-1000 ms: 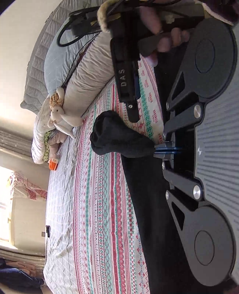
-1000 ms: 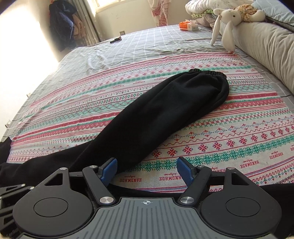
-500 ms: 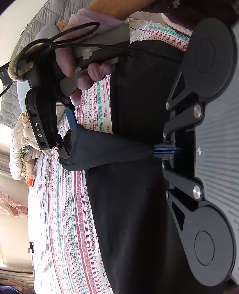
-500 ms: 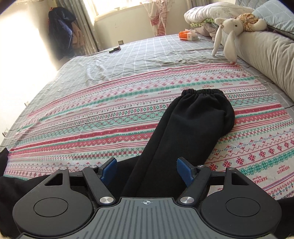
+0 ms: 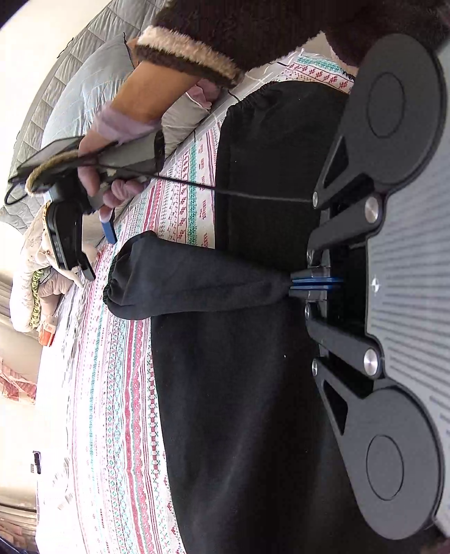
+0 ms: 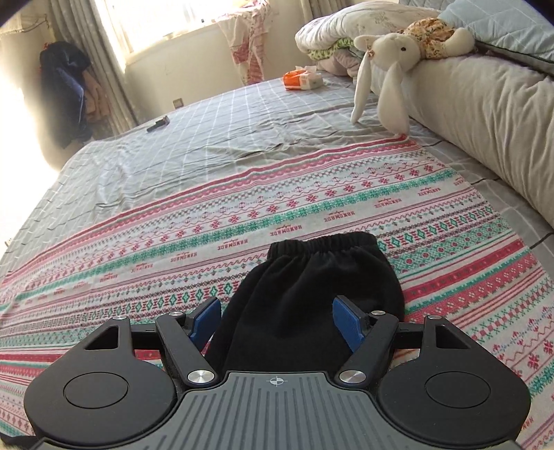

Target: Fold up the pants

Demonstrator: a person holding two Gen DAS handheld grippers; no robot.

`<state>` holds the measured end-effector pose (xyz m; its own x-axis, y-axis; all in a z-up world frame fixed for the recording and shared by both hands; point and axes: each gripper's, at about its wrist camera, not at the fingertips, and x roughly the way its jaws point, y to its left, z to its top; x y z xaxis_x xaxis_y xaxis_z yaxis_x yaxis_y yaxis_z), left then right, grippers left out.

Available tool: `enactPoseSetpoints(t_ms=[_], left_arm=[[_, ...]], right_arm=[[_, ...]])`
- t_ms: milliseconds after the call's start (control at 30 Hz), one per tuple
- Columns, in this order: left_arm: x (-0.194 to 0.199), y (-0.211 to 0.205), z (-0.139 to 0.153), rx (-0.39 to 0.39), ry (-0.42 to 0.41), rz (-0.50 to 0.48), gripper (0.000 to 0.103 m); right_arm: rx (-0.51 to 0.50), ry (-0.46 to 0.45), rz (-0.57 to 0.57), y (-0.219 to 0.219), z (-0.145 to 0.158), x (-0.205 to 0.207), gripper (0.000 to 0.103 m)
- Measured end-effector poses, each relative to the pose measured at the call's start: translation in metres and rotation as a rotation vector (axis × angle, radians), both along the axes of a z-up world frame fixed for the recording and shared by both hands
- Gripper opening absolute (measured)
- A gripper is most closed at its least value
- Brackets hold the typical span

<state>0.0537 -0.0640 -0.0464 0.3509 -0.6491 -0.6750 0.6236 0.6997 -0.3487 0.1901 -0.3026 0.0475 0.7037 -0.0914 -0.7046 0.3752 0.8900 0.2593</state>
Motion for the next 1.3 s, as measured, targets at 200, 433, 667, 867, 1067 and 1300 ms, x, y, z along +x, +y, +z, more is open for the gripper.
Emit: enactPoseSetpoints(t_ms=[200, 433, 667, 867, 1067, 1300], left_arm=[[0.000, 0.000, 0.000, -0.001, 0.010, 0.000, 0.009], [0.001, -0.003, 0.001, 0.006, 0.014, 0.008, 0.009], [0.001, 0.001, 0.014, 0.002, -0.045, 0.035, 0.009], [0.006, 0.018, 0.037, -0.048, -0.106, 0.096, 0.009], [0.003, 0.034, 0.059, -0.100, -0.153, 0.142, 0.009], [-0.028, 0.041, 0.073, -0.085, -0.208, 0.060, 0.009]], right_arm=[[-0.029, 0.066, -0.011, 0.015, -0.036, 0.053, 0.069], [-0.179, 0.115, -0.071, 0.023, -0.054, 0.074, 0.038], [-0.222, 0.096, -0.076, 0.011, -0.023, 0.051, 0.006], [-0.281, 0.033, -0.080, -0.004, 0.045, 0.002, 0.006], [-0.220, -0.017, -0.110, -0.032, 0.099, -0.065, 0.006], [-0.109, -0.073, -0.128, -0.052, 0.117, -0.153, 0.006]])
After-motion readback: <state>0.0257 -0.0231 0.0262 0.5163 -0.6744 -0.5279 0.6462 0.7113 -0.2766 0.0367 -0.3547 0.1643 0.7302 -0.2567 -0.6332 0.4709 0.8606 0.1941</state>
